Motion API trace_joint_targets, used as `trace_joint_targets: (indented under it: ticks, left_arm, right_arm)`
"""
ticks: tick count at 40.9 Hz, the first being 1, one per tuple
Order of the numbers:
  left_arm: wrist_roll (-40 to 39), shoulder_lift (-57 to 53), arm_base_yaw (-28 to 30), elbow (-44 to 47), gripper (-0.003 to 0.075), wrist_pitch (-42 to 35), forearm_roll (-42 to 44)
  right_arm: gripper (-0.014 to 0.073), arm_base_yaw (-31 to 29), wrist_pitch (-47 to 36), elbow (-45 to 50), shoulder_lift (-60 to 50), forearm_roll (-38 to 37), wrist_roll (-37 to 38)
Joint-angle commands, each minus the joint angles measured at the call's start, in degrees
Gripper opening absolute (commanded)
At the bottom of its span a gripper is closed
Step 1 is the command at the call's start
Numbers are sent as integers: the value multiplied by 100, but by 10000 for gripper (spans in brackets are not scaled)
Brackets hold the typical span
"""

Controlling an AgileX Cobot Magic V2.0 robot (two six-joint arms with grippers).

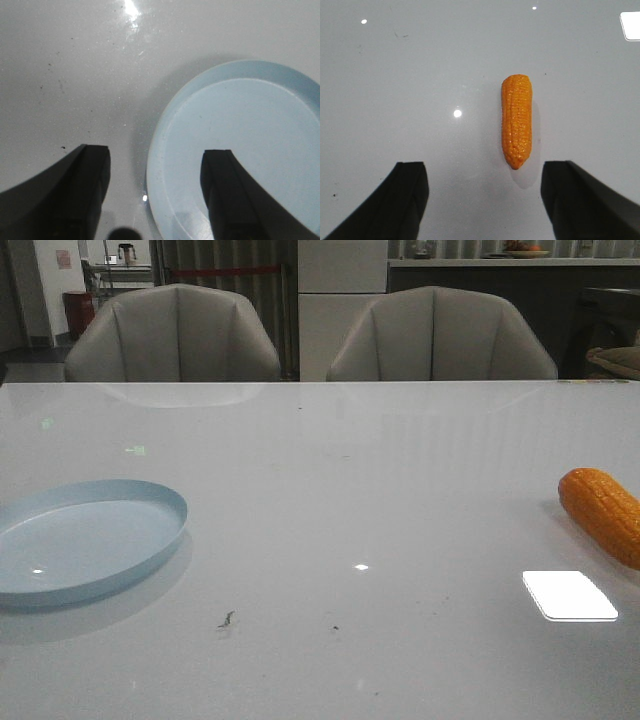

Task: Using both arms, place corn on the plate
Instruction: 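Lower the left gripper to the rim of the light blue plate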

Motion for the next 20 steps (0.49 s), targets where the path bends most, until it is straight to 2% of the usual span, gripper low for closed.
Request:
trace_joint_targets:
  ticks: [1, 20]
  left_arm:
    - [0, 58, -11, -240, 461, -228, -86]
    - [0, 562, -11, -240, 461, -312, -86]
  right_arm:
    - [582, -16, -369, -198, 12, 28, -10]
    - [582, -16, -369, -198, 12, 28, -10]
